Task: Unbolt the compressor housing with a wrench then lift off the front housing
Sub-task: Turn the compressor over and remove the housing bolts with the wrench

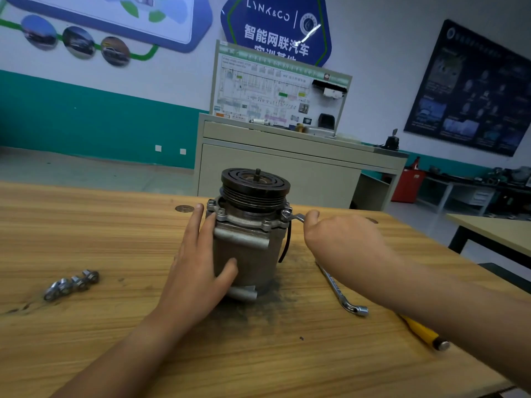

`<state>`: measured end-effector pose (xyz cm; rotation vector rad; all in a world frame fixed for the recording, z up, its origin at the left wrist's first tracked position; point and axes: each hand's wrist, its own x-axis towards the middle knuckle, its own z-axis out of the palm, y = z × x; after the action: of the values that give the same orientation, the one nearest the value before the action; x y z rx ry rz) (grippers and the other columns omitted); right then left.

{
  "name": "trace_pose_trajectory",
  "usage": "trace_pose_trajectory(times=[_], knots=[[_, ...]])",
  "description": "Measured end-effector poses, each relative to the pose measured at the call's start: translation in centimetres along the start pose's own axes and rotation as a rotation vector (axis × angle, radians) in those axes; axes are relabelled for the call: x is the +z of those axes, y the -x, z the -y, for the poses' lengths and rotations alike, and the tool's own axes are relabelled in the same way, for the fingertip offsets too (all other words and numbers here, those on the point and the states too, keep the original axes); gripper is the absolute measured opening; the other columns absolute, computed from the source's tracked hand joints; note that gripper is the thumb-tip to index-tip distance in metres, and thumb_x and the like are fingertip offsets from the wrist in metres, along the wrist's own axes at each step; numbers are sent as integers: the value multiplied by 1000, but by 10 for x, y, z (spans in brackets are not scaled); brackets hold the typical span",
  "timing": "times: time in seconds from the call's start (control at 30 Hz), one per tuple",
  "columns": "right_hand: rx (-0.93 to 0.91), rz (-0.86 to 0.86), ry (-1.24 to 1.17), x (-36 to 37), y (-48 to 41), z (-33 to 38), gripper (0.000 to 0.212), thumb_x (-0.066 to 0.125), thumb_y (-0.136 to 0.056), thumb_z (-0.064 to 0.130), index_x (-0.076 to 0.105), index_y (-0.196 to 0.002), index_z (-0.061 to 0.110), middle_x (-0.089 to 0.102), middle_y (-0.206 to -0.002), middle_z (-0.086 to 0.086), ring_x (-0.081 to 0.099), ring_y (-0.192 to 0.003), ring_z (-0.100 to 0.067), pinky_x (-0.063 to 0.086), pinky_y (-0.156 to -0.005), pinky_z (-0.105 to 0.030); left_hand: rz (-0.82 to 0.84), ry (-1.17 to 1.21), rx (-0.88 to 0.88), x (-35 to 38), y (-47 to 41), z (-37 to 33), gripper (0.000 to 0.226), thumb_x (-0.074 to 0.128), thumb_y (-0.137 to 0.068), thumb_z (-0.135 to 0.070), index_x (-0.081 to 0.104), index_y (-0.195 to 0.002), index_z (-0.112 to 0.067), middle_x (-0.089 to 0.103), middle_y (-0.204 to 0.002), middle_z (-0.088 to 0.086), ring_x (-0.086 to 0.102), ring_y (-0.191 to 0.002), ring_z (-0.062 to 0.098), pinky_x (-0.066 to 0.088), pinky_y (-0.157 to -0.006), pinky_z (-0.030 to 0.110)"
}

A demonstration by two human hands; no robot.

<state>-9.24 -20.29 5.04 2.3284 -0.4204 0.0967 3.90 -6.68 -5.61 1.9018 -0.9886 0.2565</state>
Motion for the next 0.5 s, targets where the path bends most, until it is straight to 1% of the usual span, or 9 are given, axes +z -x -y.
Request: trace_pose_trajectory(times=[0.07, 0.13, 0.2, 0.27, 0.33, 0.4, 0.43, 0.47, 0.5], knots=[[-99, -19, 56, -3, -5, -14, 33, 41, -92, 1, 37, -125, -2, 30, -54, -2, 28, -42, -15, 22, -37, -26, 1, -11, 15, 0, 0, 0, 84, 59, -88, -31, 2, -149, -25, -31, -133, -38, -8, -132, -8, 16, -113, 32], [-160, -14, 51, -5, -13, -30, 17, 37, -96, 13, 44, -111, 9, 35, -54, 2, 32, -43, -12, 22, -39, -24, -8, -28, 31, 0, 0, 1, 84, 59, -88, -32, 3, -150, -23, -30, -135, -37, -8, -134, -8, 15, -113, 30], [-220, -24, 50, 0, -22, -44, 18, 33, -97, 22, 46, -104, 12, 38, -55, 4, 34, -45, -9, 21, -41, -23, -11, -27, 35, 0, 0, 1, 84, 59, -88, -31, 3, -150, -22, -28, -138, -35, -8, -133, -8, 14, -112, 29], [-255, -29, 80, 10, -35, -50, 17, 36, -97, 19, 46, -108, 11, 38, -59, 4, 34, -47, -9, 22, -43, -22, -7, -15, 28, 0, -1, 2, 83, 59, -88, -30, 5, -150, -22, -26, -138, -34, -8, -132, -9, 14, -111, 28], [-218, -49, 61, 22, -50, -48, 23, 40, -95, 10, 44, -118, 11, 44, -70, 3, 42, -55, -12, 32, -48, -23, -3, -11, 25, 0, -1, 2, 82, 58, -88, -31, 4, -149, -23, -26, -137, -35, -9, -131, -10, 13, -111, 27], [-169, -132, -12, 30, -66, -41, 34, 42, -94, 5, 41, -127, 11, 58, -96, -3, 58, -81, -20, 45, -69, -29, -9, -13, 24, 0, -2, 3, 82, 57, -88, -33, 4, -149, -24, -28, -137, -35, -9, -133, -8, 14, -113, 29], [-181, -189, -22, 34, -73, -37, 38, 45, -93, 3, 41, -130, 9, 60, -109, -7, 59, -96, -24, 45, -82, -32, -5, -11, 20, 0, -2, 3, 81, 57, -88, -34, 4, -149, -24, -29, -137, -36, -9, -134, -7, 15, -114, 30], [-201, -266, -11, 37, -76, -34, 40, 51, -90, 1, 44, -129, 6, 61, -116, -11, 59, -103, -26, 44, -91, -34, -1, -6, 17, 0, -2, 3, 81, 56, -88, -35, 4, -149, -25, -29, -137, -36, -9, -135, -6, 16, -114, 31], [-215, -359, -11, 41, -79, -33, 43, 64, -81, -2, 53, -122, 1, 64, -112, -14, 63, -100, -27, 47, -91, -37, 3, -2, 18, 0, -2, 3, 81, 56, -88, -36, 5, -149, -25, -29, -137, -37, -8, -136, -6, 17, -114, 31]])
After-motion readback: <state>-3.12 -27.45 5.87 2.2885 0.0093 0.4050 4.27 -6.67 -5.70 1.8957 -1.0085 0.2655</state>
